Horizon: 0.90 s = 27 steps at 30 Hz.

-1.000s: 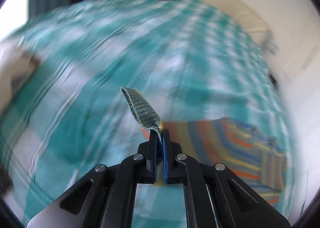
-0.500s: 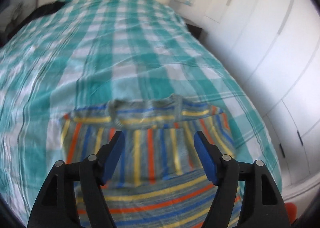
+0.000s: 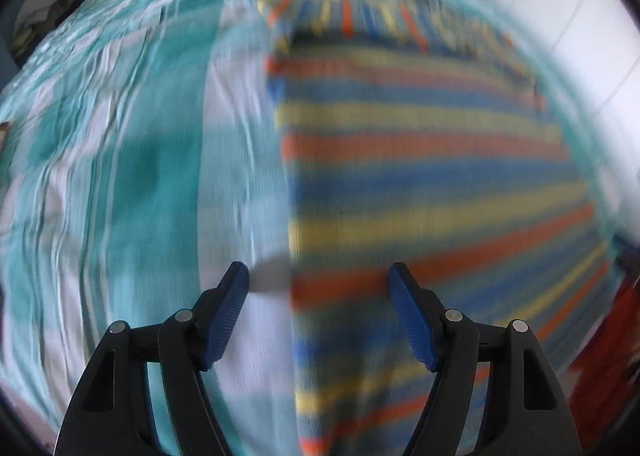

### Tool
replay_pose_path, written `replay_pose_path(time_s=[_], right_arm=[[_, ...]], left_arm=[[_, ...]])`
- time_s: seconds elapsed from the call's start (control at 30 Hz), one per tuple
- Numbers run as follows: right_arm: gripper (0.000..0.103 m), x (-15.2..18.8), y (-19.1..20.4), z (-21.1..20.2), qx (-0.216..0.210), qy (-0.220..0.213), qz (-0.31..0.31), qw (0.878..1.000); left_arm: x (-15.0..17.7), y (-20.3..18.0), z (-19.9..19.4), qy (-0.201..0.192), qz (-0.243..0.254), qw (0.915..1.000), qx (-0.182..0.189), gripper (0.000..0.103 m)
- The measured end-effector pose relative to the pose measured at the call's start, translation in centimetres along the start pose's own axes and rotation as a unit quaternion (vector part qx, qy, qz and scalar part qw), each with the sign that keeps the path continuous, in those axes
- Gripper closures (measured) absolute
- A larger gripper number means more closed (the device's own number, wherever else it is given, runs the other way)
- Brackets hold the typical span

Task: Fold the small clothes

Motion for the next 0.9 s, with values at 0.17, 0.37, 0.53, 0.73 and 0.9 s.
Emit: replay_pose_path(time_s=[0.17,0.37,0.53,0.73,0.9], right_arm=[[0.039,3.5,-0.9,2.8,0.066,0.122,-0.010,0.990],[0.037,1.8,0.4,-0.1,0.089,0.065,-0.029,0.993],[0.037,1.2,1.4,-0.8,0.063,0.009,-0.042,0.997],[0.037,0.8,0.3,-1.2,0.072,-0.024,-0.017,0.997],[0.037,0.4,0.2,-1.4,0.070,-0.042,-0.013,0.997]], left_arm=[[5.4,0.6,-2.5,0.004,-0.010,0.9968,-0.080,0.022],[5.6,0.9,-5.6,-0.048,-0.066,0.9957,-0.043,0.021],[5.0,-0.4,-5.9,-0.075,-0.082,0.9934,-0.026,0.017],[6.1,1.8,-5.2,-0.068,-0.119,0.9901,-0.031,0.017],[6.3,4.0,-4.7,-0.062,-0.148,0.9863,-0.040,0.017]])
Point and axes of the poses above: each gripper's, at about its wrist camera, not at the fingertips, and z roughly the way its jaws point, y to its left, x to its underside, the point moved 3 cm from there along z, roughly the way its jaws point, and after that the axes turned 9 degrees about -x, right-handed, at the moved point
